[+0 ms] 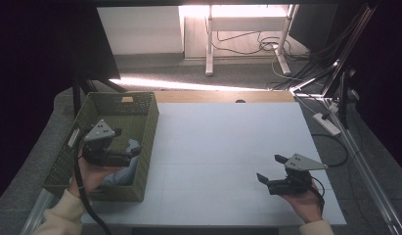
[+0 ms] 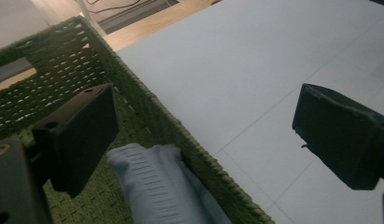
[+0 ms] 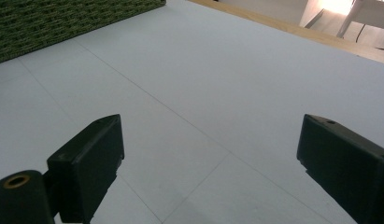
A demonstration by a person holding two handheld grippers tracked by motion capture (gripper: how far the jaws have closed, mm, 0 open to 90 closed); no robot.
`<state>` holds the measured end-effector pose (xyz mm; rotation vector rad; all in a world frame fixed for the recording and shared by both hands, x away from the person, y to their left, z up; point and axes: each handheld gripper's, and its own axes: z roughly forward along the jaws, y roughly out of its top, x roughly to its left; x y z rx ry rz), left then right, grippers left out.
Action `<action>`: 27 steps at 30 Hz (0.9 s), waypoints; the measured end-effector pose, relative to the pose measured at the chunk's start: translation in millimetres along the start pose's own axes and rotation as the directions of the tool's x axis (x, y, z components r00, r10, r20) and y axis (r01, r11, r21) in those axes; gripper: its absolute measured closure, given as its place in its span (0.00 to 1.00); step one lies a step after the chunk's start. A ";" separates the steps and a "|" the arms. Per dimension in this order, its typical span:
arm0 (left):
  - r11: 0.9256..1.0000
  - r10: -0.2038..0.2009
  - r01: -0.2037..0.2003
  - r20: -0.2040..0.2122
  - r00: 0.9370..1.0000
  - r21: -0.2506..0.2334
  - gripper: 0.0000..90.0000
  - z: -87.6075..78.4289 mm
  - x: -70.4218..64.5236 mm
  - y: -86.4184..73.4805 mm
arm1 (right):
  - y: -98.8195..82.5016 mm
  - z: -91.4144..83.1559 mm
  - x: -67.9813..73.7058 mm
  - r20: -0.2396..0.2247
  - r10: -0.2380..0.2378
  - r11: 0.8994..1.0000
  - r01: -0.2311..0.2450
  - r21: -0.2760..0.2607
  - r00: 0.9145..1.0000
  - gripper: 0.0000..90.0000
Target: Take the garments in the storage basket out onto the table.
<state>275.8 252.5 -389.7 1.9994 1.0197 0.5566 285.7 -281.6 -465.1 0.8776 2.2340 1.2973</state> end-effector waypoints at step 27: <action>0.996 -0.014 0.015 -0.009 1.000 0.093 0.09 21.3 44.1 -5.2 | -0.7 4.0 4.3 0.003 -0.026 0.999 0.026 0.021 1.000 0.09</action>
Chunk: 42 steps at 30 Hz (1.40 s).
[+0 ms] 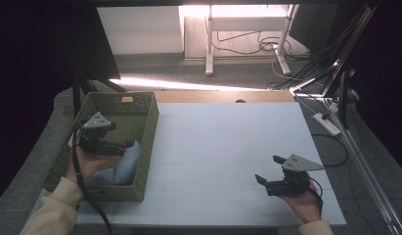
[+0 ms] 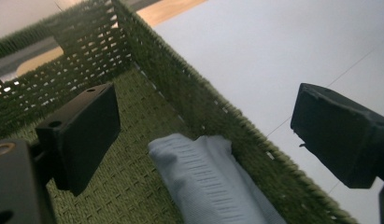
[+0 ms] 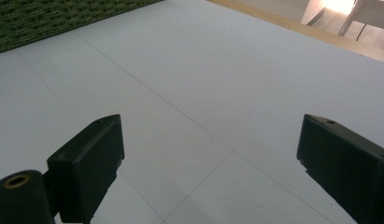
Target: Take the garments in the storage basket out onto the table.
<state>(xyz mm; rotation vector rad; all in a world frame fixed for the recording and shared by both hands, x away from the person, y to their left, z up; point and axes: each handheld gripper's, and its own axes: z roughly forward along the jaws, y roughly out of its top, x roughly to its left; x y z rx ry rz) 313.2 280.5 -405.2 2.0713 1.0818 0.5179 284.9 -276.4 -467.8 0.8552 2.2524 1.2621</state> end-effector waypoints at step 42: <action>0.968 -0.079 0.045 0.129 0.988 0.247 0.09 38.7 11.8 -19.5 | -1.4 2.3 2.4 0.004 -0.019 1.000 0.019 0.019 1.000 0.09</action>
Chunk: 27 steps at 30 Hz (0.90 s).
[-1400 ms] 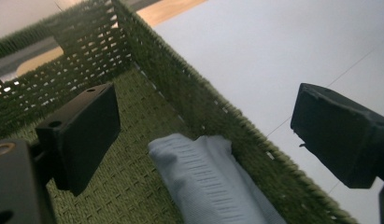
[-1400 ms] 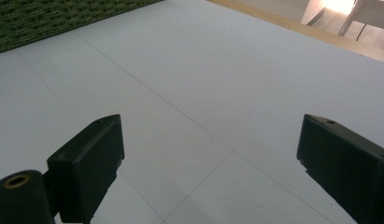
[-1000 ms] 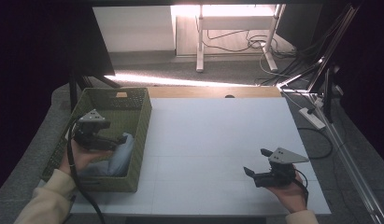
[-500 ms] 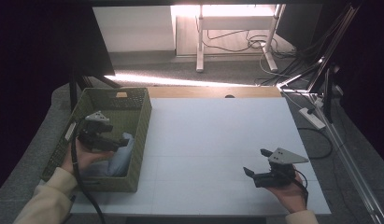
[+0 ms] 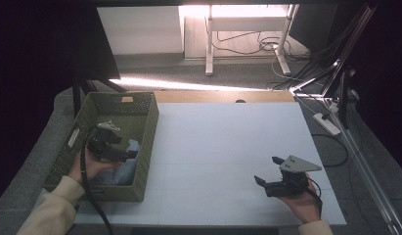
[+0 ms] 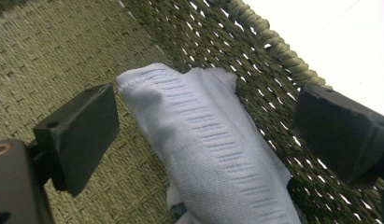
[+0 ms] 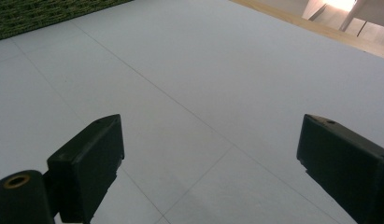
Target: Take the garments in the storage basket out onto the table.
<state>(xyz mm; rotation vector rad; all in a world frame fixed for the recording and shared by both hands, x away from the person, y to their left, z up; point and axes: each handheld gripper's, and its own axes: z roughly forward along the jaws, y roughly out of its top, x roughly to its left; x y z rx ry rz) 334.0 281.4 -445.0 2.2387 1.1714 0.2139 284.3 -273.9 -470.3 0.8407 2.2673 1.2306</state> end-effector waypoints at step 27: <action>0.981 0.015 -0.013 -0.008 1.000 0.194 0.07 26.2 -3.2 -4.6 | 0.2 -0.5 -0.5 0.007 0.001 1.000 -0.001 -0.003 1.000 0.09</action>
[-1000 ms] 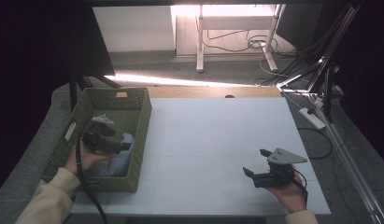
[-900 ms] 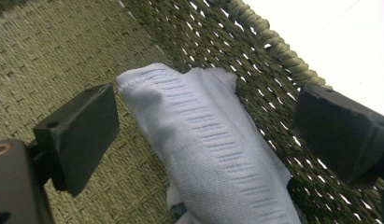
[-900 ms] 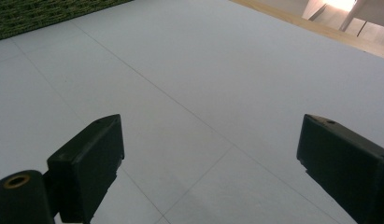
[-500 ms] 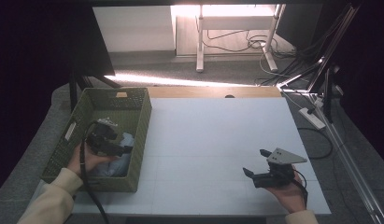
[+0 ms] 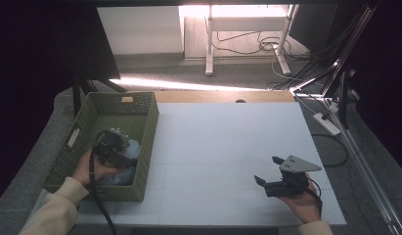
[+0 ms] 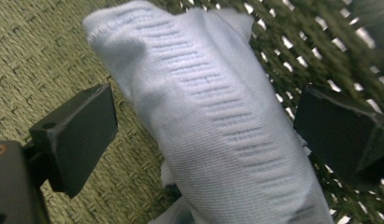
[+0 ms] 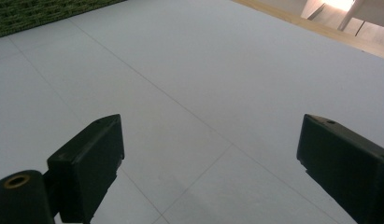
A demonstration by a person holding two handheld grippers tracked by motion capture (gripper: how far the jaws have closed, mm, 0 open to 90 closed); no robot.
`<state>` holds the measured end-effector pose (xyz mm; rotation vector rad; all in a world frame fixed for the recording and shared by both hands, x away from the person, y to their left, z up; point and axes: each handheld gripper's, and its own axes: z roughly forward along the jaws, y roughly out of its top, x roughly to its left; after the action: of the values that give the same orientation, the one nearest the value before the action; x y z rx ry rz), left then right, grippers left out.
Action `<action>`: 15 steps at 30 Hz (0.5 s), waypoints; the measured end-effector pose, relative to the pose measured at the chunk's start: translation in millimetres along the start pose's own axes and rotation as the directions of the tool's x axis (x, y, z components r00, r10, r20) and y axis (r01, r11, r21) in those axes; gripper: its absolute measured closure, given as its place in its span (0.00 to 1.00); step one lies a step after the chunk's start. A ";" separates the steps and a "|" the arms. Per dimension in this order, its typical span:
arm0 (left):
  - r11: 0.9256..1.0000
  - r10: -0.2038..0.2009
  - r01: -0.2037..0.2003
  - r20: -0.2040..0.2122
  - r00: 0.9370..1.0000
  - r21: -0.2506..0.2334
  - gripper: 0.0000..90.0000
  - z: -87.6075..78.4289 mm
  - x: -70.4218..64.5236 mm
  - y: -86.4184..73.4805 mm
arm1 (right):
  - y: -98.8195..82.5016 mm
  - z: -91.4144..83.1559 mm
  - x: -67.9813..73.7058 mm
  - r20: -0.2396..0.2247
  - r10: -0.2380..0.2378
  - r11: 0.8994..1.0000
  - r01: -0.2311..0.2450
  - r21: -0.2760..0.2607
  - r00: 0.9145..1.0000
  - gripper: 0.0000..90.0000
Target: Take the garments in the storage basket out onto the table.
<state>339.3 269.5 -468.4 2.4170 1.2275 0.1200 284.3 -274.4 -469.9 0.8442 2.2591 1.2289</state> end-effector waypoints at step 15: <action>0.993 -0.013 0.009 0.035 0.999 0.119 0.10 15.8 2.0 2.2 | 0.4 -2.6 0.2 0.015 -0.002 1.000 0.002 -0.019 1.000 0.13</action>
<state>346.3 264.7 -482.1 2.5022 1.2649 0.0009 282.7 -275.6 -468.2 0.8417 2.2321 1.2372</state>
